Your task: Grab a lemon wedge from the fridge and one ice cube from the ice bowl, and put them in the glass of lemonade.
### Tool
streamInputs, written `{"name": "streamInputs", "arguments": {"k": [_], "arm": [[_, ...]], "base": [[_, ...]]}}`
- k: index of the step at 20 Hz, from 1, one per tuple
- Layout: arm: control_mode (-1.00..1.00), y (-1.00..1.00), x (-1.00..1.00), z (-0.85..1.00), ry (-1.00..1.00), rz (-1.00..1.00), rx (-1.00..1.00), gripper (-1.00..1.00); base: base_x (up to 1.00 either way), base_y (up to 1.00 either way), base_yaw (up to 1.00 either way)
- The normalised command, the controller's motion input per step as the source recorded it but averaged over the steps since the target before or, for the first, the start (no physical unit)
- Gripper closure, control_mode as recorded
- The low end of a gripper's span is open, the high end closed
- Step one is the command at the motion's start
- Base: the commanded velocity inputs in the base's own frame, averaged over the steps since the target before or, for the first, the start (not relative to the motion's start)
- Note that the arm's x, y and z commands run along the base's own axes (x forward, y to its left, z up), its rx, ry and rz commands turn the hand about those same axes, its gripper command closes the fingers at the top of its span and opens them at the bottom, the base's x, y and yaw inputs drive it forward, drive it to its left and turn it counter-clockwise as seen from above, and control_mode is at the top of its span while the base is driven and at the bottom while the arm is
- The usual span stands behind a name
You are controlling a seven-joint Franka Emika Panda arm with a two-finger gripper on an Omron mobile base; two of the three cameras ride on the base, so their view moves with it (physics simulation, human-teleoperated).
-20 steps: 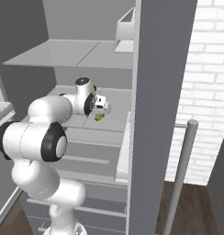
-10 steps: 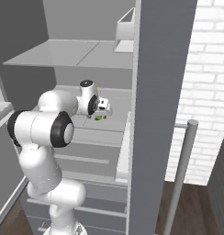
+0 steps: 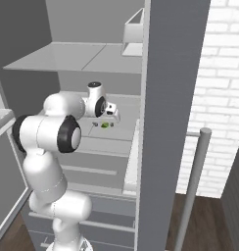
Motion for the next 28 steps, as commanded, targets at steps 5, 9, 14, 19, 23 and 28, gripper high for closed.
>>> {"name": "streamInputs", "arguments": {"k": [5,9,14,19,23,28], "arm": [[-1.0,0.0,0.0,-0.18,0.07,0.0,0.01,-1.0],[-1.0,0.0,-0.05,-0.03,0.0,0.0,0.0,-1.0],[-1.0,0.0,-0.04,0.0,0.0,0.0,0.0,1.0],[-1.0,0.0,-0.19,0.0,0.0,0.0,0.0,1.0],[-1.0,0.0,-0.53,0.0,-0.08,0.0,0.01,1.0],[-1.0,0.0,-0.83,-0.01,-0.13,0.0,0.03,1.0]], "base": [[0.0,0.0,0.0],[0.0,0.0,0.0],[0.0,0.0,0.0],[0.0,0.0,0.0],[0.0,0.0,0.0],[0.0,0.0,0.0]]}}
